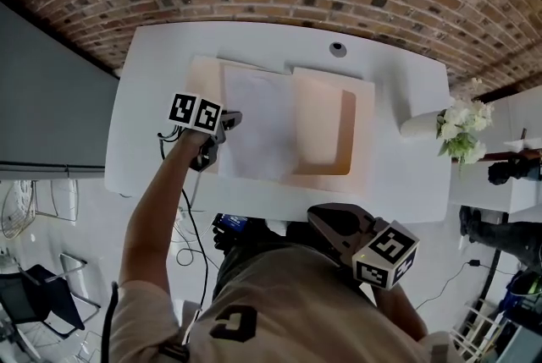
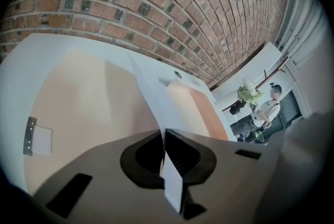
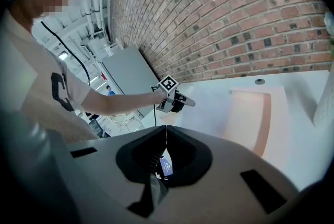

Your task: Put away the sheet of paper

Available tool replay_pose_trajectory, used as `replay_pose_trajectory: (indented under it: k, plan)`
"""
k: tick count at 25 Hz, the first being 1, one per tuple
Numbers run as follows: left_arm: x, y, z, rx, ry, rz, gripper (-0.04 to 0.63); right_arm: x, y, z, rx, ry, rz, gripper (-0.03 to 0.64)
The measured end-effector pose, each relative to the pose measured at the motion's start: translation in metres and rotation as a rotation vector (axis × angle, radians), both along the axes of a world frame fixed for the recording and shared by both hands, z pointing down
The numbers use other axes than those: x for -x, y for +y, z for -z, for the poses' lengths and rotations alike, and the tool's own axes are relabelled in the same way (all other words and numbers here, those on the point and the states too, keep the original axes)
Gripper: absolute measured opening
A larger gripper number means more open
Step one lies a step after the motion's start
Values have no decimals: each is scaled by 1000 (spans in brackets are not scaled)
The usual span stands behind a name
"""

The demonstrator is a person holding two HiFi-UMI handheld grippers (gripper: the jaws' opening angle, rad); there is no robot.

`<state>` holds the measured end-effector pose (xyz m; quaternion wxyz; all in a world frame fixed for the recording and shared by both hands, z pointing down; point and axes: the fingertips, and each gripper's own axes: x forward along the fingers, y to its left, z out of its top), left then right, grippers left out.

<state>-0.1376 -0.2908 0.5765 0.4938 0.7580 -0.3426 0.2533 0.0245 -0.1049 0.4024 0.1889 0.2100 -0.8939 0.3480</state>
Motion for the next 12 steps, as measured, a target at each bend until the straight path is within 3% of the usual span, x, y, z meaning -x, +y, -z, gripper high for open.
replay_pose_trajectory:
  k: [6, 12]
  plan:
    - [-6, -1, -4, 18, -2, -4, 15, -7, -3, 0, -3, 2, -14, 23]
    - [-7, -1, -10, 21, -70, -19, 15, -9, -3, 1, -6, 0, -24, 23]
